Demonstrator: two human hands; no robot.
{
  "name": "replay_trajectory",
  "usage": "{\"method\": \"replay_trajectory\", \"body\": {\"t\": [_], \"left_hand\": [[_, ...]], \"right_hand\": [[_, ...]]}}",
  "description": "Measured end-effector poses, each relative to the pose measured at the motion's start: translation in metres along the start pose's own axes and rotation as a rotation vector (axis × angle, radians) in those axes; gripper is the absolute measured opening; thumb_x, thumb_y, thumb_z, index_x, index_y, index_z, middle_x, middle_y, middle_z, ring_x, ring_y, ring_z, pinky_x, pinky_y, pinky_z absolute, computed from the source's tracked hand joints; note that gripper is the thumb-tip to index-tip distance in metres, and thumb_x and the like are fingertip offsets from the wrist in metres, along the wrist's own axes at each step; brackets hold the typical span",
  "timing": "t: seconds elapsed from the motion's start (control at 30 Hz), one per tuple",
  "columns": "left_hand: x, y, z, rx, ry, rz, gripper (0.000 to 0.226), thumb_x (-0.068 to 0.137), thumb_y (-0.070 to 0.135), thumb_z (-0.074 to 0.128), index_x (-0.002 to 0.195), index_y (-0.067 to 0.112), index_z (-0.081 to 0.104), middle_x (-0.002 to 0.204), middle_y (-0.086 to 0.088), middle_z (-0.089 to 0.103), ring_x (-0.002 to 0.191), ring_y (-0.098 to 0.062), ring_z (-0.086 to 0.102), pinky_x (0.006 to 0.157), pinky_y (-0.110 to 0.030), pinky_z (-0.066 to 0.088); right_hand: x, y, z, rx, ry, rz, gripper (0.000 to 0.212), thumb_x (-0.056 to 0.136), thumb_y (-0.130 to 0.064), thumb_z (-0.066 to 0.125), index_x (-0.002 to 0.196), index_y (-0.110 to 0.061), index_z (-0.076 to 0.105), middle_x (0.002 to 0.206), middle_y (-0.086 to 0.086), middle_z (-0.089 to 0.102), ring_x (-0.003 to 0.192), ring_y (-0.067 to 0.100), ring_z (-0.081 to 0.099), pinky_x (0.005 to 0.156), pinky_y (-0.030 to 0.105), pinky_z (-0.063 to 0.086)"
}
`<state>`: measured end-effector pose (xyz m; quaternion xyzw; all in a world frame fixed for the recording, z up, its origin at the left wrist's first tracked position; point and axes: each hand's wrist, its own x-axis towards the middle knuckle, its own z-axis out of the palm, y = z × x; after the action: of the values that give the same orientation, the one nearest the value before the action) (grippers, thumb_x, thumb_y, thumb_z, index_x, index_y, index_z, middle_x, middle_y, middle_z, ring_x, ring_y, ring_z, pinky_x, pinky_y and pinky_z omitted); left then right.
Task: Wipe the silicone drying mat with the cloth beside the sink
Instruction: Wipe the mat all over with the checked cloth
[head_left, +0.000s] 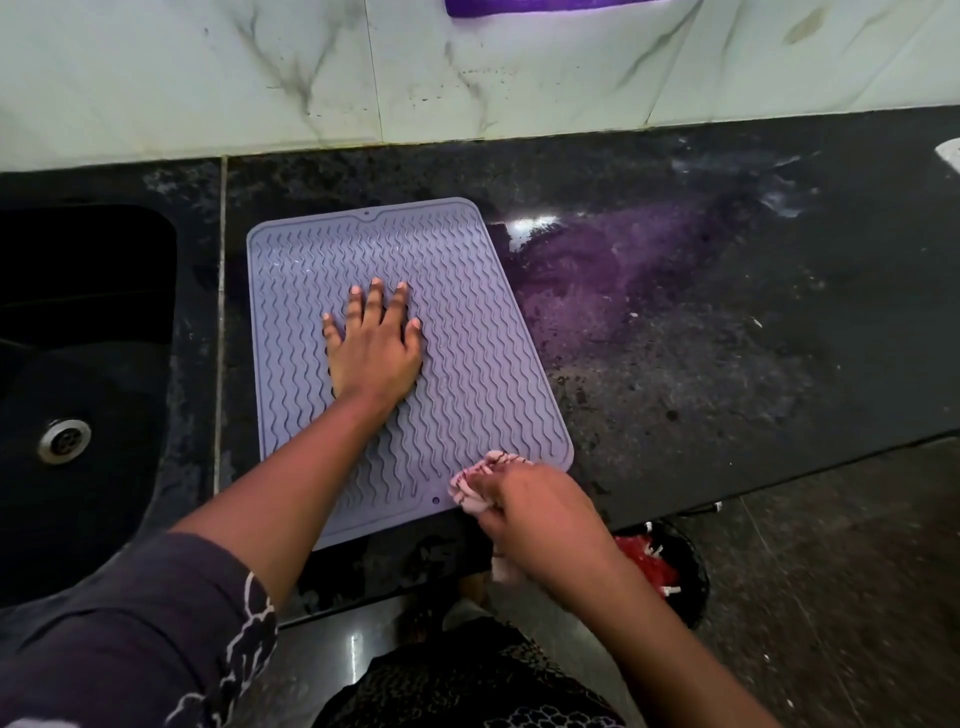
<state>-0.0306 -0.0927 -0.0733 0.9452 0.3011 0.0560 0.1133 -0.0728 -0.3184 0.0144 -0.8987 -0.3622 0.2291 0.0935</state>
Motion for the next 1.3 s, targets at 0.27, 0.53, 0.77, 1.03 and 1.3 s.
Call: {"method": "replay_trajectory", "body": {"t": [0.27, 0.53, 0.77, 1.03, 1.3], "left_hand": [[-0.001, 0.0, -0.001, -0.01, 0.012, 0.001, 0.057, 0.094, 0.05, 0.017, 0.148, 0.03, 0.012, 0.158, -0.003, 0.014, 0.145, -0.025, 0.006, 0.113, -0.053, 0.0], [-0.001, 0.001, -0.004, -0.013, 0.0, 0.002, 0.056, 0.095, 0.05, 0.017, 0.148, 0.03, 0.011, 0.158, -0.003, 0.014, 0.145, -0.025, 0.005, 0.112, -0.052, -0.001], [-0.002, 0.001, -0.007, -0.035, -0.005, -0.008, 0.056, 0.096, 0.049, 0.018, 0.148, 0.031, 0.012, 0.158, -0.002, 0.013, 0.146, -0.023, 0.003, 0.113, -0.051, -0.003], [0.004, -0.009, -0.029, -0.483, 0.156, -0.078, 0.042, 0.096, 0.031, 0.042, 0.137, 0.026, 0.04, 0.14, 0.001, 0.047, 0.131, -0.019, 0.039, 0.108, -0.043, 0.021], [0.077, -0.061, -0.049, -0.1, 0.174, -0.124, 0.039, 0.09, 0.023, 0.049, 0.128, 0.018, 0.052, 0.134, -0.008, 0.052, 0.124, -0.029, 0.043, 0.104, -0.044, 0.027]], "right_hand": [[0.035, 0.009, 0.011, -0.164, 0.131, 0.07, 0.052, 0.095, -0.03, 0.039, 0.144, -0.021, 0.025, 0.149, 0.008, 0.029, 0.136, 0.031, 0.021, 0.107, 0.043, 0.029], [0.028, 0.02, -0.007, -0.051, 0.16, 0.081, 0.036, 0.093, -0.034, 0.041, 0.128, -0.024, 0.049, 0.117, 0.004, 0.058, 0.099, 0.023, 0.053, 0.078, 0.033, 0.044], [0.042, 0.022, 0.01, -0.209, 0.141, 0.126, 0.053, 0.096, -0.031, 0.036, 0.145, -0.017, 0.021, 0.148, 0.009, 0.031, 0.133, 0.029, 0.026, 0.104, 0.04, 0.034], [0.072, 0.015, -0.052, 0.035, 0.17, -0.021, 0.038, 0.091, -0.037, 0.047, 0.129, -0.033, 0.048, 0.103, -0.001, 0.063, 0.082, 0.02, 0.06, 0.072, 0.035, 0.051], [0.259, -0.041, -0.08, 0.073, 0.395, -0.116, 0.041, 0.088, -0.033, 0.047, 0.127, -0.022, 0.052, 0.109, 0.01, 0.064, 0.096, 0.03, 0.057, 0.076, 0.038, 0.042]]}}
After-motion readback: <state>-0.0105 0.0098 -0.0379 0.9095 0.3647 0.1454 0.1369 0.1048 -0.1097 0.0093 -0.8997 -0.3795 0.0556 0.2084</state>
